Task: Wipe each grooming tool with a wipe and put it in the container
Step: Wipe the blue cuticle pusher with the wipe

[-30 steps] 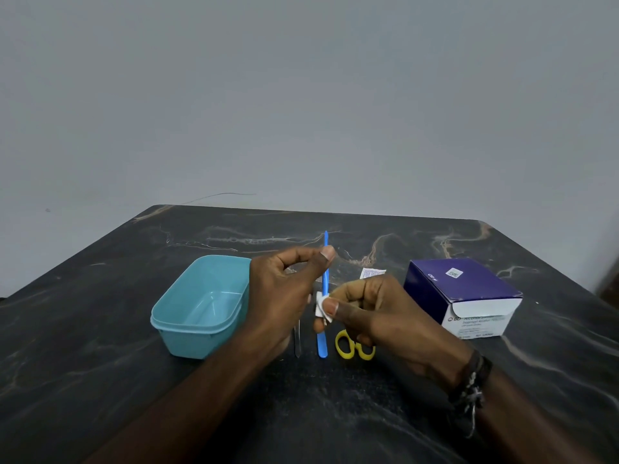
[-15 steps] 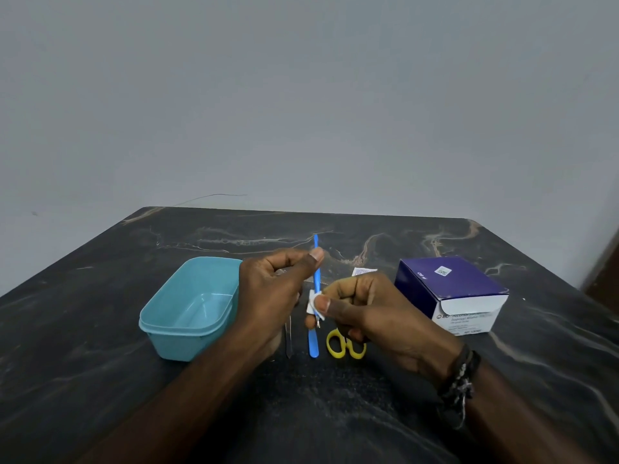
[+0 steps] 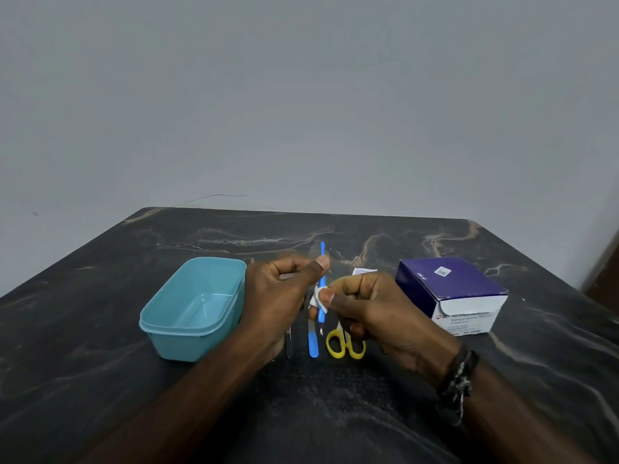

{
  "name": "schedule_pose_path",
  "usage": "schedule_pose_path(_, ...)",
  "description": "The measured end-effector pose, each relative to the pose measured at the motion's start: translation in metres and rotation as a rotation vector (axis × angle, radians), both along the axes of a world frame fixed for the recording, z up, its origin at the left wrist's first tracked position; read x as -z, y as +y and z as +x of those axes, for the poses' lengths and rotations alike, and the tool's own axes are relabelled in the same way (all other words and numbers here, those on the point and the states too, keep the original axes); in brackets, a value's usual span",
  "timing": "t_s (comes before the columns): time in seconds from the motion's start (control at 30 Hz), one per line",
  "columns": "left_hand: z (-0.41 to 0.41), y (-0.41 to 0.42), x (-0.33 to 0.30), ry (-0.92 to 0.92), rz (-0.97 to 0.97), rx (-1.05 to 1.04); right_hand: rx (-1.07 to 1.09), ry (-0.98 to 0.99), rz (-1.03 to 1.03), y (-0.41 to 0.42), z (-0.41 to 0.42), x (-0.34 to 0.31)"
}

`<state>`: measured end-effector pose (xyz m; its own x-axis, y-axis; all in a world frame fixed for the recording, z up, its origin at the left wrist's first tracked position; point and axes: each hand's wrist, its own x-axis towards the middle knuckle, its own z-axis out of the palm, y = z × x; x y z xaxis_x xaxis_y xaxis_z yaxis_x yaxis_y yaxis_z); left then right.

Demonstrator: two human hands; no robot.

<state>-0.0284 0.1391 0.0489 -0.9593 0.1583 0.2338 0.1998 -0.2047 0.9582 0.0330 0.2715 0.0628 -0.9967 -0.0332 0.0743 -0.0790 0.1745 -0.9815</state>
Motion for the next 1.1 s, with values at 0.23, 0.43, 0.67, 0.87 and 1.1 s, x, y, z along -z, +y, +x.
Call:
schedule_pose_path(0.23,0.005,0.000,-0.003,-0.062,-0.008,0.095,0.209,0.132,-0.199,0.004,-0.007,0.000)
schedule_pose_path(0.43,0.009,0.000,0.000,-0.064,-0.131,0.240,0.358,0.213,-0.266,0.009,-0.012,0.005)
schedule_pose_path(0.67,0.008,0.001,0.002,-0.017,-0.155,0.290,0.362,0.210,-0.233,0.006,-0.012,0.006)
schedule_pose_path(0.87,0.009,0.003,0.007,0.085,-0.202,0.273,0.410,0.253,-0.240,0.010,-0.011,0.003)
schedule_pose_path(1.1,0.003,-0.001,0.007,0.126,-0.195,0.226,0.330,0.213,-0.198,0.007,-0.012,0.006)
